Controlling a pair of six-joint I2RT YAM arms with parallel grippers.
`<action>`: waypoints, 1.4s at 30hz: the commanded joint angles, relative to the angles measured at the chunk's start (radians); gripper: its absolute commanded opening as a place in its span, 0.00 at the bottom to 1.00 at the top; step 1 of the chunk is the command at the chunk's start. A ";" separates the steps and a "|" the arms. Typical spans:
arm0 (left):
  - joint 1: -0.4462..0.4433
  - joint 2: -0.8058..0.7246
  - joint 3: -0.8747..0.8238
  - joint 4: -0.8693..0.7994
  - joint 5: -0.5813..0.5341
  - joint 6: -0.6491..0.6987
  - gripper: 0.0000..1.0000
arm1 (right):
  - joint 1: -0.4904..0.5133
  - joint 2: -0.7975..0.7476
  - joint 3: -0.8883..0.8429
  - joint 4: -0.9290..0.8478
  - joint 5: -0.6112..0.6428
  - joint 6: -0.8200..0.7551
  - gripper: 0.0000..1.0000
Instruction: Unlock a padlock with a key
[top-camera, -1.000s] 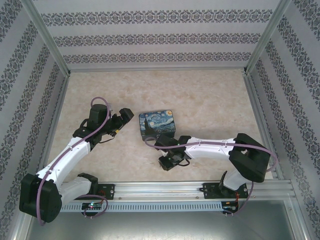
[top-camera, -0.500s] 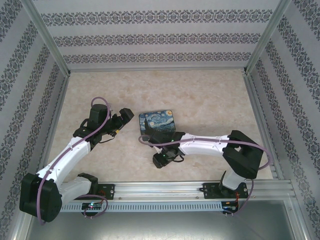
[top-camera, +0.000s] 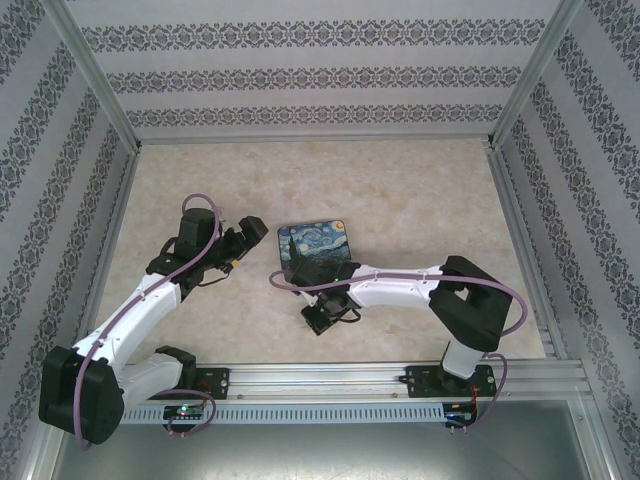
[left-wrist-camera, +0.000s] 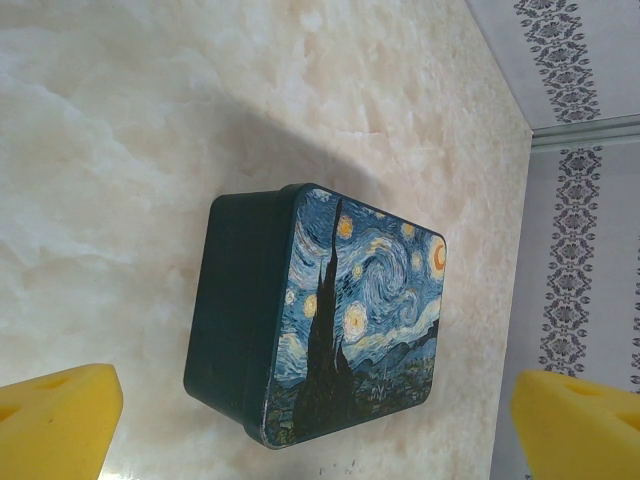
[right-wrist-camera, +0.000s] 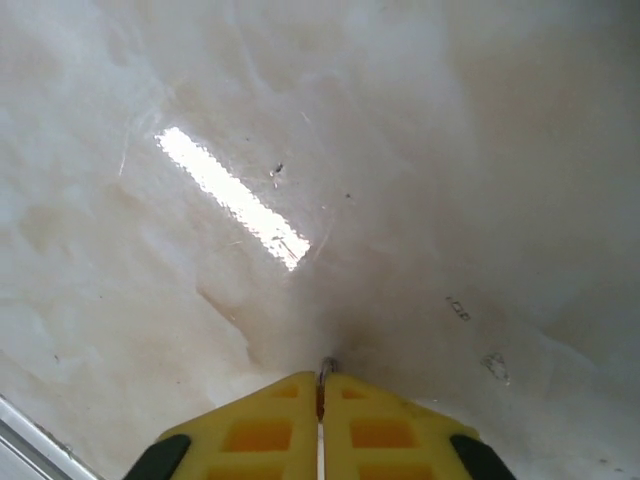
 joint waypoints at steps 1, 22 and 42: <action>0.011 0.008 0.002 0.040 0.004 -0.022 1.00 | -0.020 -0.021 -0.059 -0.011 0.034 0.076 0.03; 0.012 0.015 -0.012 0.070 0.013 -0.032 1.00 | -0.027 -0.294 -0.191 0.050 0.193 0.619 0.56; 0.011 0.024 -0.005 0.077 0.028 -0.023 1.00 | 0.035 -0.227 -0.115 -0.012 0.196 0.766 0.65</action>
